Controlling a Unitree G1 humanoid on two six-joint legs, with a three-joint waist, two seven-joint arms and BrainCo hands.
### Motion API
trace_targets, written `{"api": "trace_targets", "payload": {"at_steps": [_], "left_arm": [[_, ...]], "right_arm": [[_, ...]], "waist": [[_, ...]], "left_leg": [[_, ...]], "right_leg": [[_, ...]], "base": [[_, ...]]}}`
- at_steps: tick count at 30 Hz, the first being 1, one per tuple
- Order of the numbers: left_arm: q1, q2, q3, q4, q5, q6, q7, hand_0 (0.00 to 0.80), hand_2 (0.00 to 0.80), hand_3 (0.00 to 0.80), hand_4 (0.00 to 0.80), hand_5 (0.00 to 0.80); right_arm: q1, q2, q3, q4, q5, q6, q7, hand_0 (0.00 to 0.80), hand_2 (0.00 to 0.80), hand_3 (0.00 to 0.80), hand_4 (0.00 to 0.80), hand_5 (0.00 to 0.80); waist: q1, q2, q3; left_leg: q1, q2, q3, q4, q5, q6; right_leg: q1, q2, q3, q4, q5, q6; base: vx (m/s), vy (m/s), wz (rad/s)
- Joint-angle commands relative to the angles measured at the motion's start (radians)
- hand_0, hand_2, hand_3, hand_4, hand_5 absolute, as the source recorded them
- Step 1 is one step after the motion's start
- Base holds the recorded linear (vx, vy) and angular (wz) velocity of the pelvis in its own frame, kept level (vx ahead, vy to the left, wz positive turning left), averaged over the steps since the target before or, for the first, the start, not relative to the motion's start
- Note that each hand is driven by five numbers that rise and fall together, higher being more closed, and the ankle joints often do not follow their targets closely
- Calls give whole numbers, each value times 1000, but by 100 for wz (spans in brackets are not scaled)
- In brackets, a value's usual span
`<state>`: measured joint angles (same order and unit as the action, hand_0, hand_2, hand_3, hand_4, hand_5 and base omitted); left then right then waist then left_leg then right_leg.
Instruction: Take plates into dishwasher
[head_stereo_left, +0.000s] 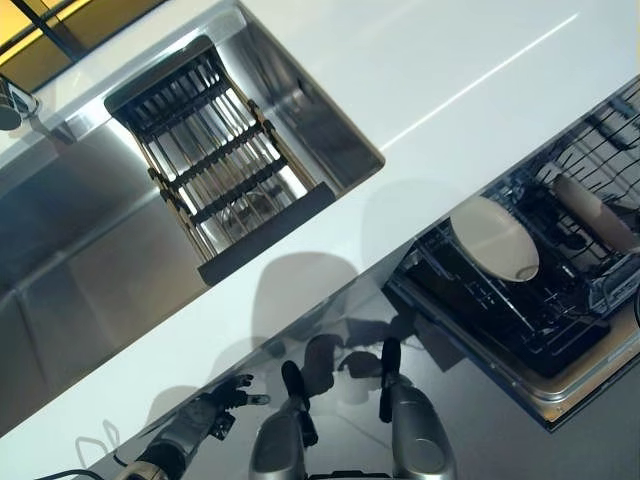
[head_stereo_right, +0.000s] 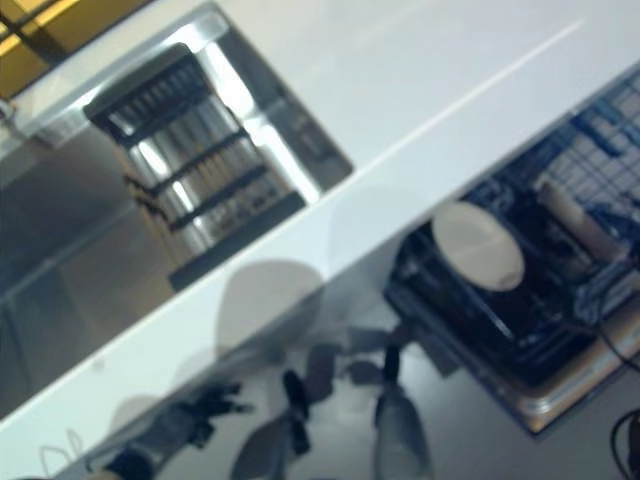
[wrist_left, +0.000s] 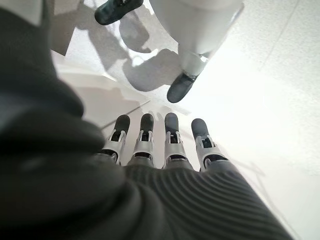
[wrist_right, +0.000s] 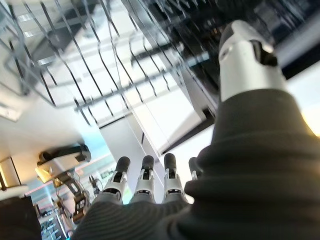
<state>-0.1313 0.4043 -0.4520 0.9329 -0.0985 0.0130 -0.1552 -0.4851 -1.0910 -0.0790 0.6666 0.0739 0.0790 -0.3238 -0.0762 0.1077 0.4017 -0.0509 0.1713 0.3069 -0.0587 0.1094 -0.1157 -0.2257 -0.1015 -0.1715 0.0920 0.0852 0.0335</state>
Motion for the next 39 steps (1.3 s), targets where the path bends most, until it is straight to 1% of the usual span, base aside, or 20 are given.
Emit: {"api": "trace_targets", "payload": {"at_steps": [1,5,7,10,12,17,19,22,26,28,31,34,39], "left_arm": [[-17,8,17,77,25,-16,41,0,0,0,0,0],[0,-3,26,106,34,-17,38,0,0,0,0,0],[12,-10,32,119,34,-19,38,0,0,0,0,0],[25,-23,40,153,30,-33,38,0,0,0,0,0],[30,-40,48,184,28,-41,39,0,0,0,0,0],[22,-84,53,253,22,-30,57,0,0,0,0,0],[20,-89,61,268,23,-26,60,0,0,0,0,0],[8,-92,84,299,21,-20,61,0,0,0,0,0],[1,-88,103,329,24,-20,52,0,0,0,0,0],[-2,-84,119,342,32,-18,40,0,0,0,0,0],[-3,-81,123,348,43,-18,33,0,0,0,0,0],[-6,-79,124,354,59,-23,33,0,0,0,0,0],[-32,-67,120,348,66,-20,34,0,0,0,0,0]], "right_arm": [[28,13,-36,-71,50,-67,-48,0,0,0,0,0],[75,32,-77,-93,93,-93,-57,0,0,0,0,0],[112,45,-106,-114,121,-93,-56,0,0,0,0,0],[168,73,-151,-135,188,-97,-58,0,0,0,0,0],[204,96,-184,-129,263,-94,-46,0,0,0,0,0],[243,145,-230,-51,404,-90,-1,0,0,0,0,0],[256,162,-246,-31,440,-88,2,0,0,0,0,0],[305,214,-271,21,502,-87,-4,0,0,0,0,0],[346,246,-300,98,520,-104,15,0,0,0,0,0],[372,271,-317,139,535,-91,32,0,0,0,0,0],[403,299,-333,178,547,-92,48,0,0,0,0,0],[428,343,-343,231,600,-88,68,0,0,0,0,0],[444,402,-338,341,610,-94,112,0,0,0,0,0]], "waist": [[-14,-67,-96],[-21,-85,-131],[-27,-93,-150],[-38,-103,-181],[-51,-110,-207],[-78,-119,-263],[-85,-123,-280],[-103,-133,-304],[-114,-139,-315],[-119,-140,-319],[-124,-140,-317],[-128,-133,-307],[-130,-107,-285]], "left_leg": [[-65,30,-12,20,41,1],[-38,27,-6,17,31,1],[-21,26,-1,12,25,1],[3,26,11,2,20,1],[29,26,20,-8,10,-1],[80,35,47,-20,-6,-7],[90,35,54,-27,-4,-8],[108,37,71,-29,-11,-10],[120,42,84,-29,-16,-9],[126,46,91,-29,-17,-7],[128,50,96,-29,-17,-6],[127,54,96,-29,-16,-5],[114,56,92,-23,-8,2]], "right_leg": [[82,-34,-36,39,-105,25],[118,-33,-28,3,-89,30],[136,-32,-21,-19,-80,33],[158,-27,-9,-51,-64,35],[180,-21,1,-73,-59,38],[222,-2,26,-126,-40,34],[227,4,32,-139,-29,33],[237,14,43,-154,-20,32],[243,23,50,-156,-21,28],[246,28,53,-156,-23,27],[246,31,56,-152,-26,27],[241,30,58,-139,-34,29],[215,18,48,-76,-64,29]], "base": [[57,56,-4],[51,59,-5],[44,87,-9],[41,97,-8],[50,122,-11],[54,117,-18],[45,58,-16],[17,30,-7],[-3,-13,-10],[0,-46,-12],[2,-65,-7],[-18,-80,-7],[-27,-82,-8]]}}
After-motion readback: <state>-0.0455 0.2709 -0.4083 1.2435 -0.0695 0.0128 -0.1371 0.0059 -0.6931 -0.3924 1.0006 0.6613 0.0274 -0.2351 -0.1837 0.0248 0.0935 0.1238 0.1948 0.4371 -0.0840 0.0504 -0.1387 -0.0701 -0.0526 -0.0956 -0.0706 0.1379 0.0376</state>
